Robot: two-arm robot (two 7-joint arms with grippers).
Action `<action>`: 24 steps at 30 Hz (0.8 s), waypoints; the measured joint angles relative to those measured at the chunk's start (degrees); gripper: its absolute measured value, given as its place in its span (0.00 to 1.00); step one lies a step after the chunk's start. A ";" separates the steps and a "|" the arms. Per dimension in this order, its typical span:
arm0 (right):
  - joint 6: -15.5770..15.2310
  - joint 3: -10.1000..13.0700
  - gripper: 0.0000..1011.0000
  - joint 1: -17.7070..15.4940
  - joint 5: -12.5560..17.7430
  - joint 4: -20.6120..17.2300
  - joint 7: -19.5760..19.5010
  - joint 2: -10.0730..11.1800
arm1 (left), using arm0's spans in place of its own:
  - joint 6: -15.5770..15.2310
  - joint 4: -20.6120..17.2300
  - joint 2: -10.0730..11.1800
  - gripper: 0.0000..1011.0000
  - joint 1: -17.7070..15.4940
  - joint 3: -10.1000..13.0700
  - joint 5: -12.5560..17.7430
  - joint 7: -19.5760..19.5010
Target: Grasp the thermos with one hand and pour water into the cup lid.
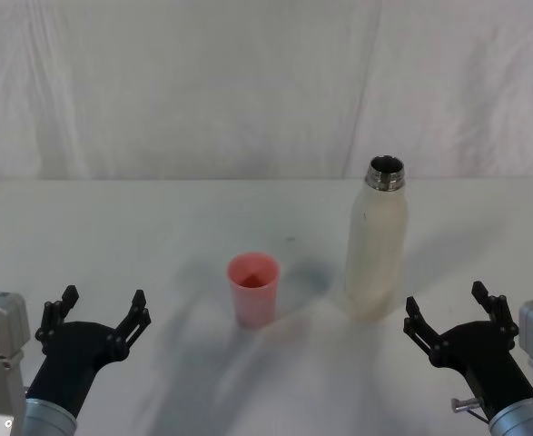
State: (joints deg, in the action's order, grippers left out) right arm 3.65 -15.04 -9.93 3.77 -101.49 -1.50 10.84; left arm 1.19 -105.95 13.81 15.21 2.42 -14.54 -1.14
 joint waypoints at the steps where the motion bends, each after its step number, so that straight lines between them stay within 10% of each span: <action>1: 0.00 0.00 0.99 0.00 0.00 0.00 0.00 0.00 | 0.00 0.00 0.00 0.99 0.00 0.00 0.00 0.00; 24: 0.00 0.00 0.99 0.00 0.00 0.00 0.00 0.00 | 0.00 0.00 0.00 0.99 0.00 0.00 0.00 0.00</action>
State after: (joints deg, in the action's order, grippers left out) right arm 3.65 -15.04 -9.93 3.77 -101.49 -1.50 10.84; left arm 1.19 -105.95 13.81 15.21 2.41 -14.54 -1.14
